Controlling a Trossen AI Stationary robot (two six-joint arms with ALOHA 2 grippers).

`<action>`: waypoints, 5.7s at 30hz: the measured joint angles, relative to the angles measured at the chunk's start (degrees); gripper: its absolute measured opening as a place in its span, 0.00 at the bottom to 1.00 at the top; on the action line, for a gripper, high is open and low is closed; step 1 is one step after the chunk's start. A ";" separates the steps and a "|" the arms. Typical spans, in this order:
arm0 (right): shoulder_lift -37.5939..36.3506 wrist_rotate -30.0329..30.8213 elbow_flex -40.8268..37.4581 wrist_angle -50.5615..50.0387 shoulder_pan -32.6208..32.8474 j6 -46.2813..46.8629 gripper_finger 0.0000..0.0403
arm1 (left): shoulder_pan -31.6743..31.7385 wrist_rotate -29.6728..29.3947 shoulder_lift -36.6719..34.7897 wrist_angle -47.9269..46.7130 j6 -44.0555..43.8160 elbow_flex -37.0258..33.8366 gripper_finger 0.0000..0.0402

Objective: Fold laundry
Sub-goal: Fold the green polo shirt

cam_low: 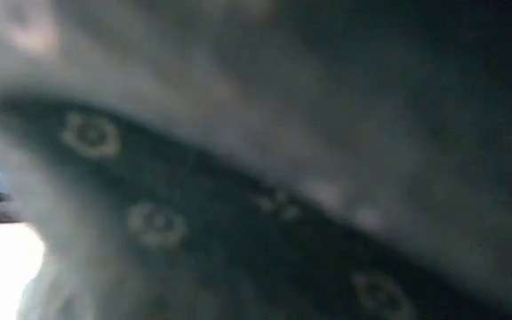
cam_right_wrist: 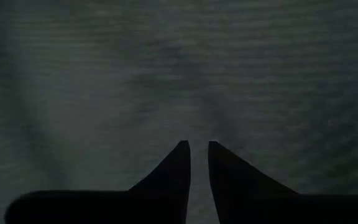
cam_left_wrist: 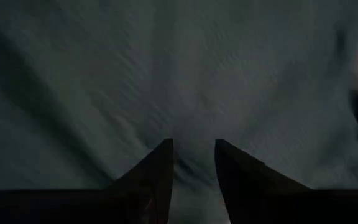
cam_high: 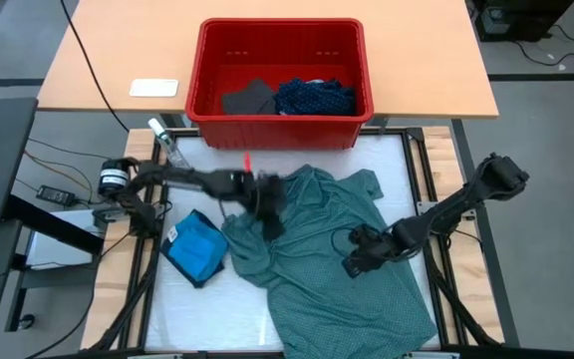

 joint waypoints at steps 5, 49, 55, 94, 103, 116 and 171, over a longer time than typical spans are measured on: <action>2.40 -9.43 -3.11 2.04 -1.82 -4.00 0.16 | 10.66 -4.42 2.58 0.71 4.29 0.19 0.31; 4.49 -4.48 -4.08 8.76 -35.21 -11.86 0.02 | 20.24 10.45 6.74 9.65 28.96 -2.82 0.31; 5.88 -4.34 -3.44 19.33 -45.74 -26.47 0.02 | 21.82 -3.00 10.47 1.10 29.72 -2.80 0.31; -0.76 0.15 -1.95 -35.57 -42.91 -38.79 0.02 | 30.04 -2.61 -2.35 -12.51 27.26 -2.82 0.28; -4.71 -8.47 5.18 -37.76 -43.22 -41.82 0.02 | 27.77 -1.52 -2.35 -15.43 27.78 -2.82 0.28; -2.51 -14.88 4.91 -10.32 -16.55 -5.79 0.02 | 19.66 3.33 -2.37 -8.84 38.43 -9.69 0.28; 11.34 -5.73 8.09 -26.64 -31.78 -13.81 0.02 | 32.33 -0.75 10.41 -7.66 30.97 -2.43 0.26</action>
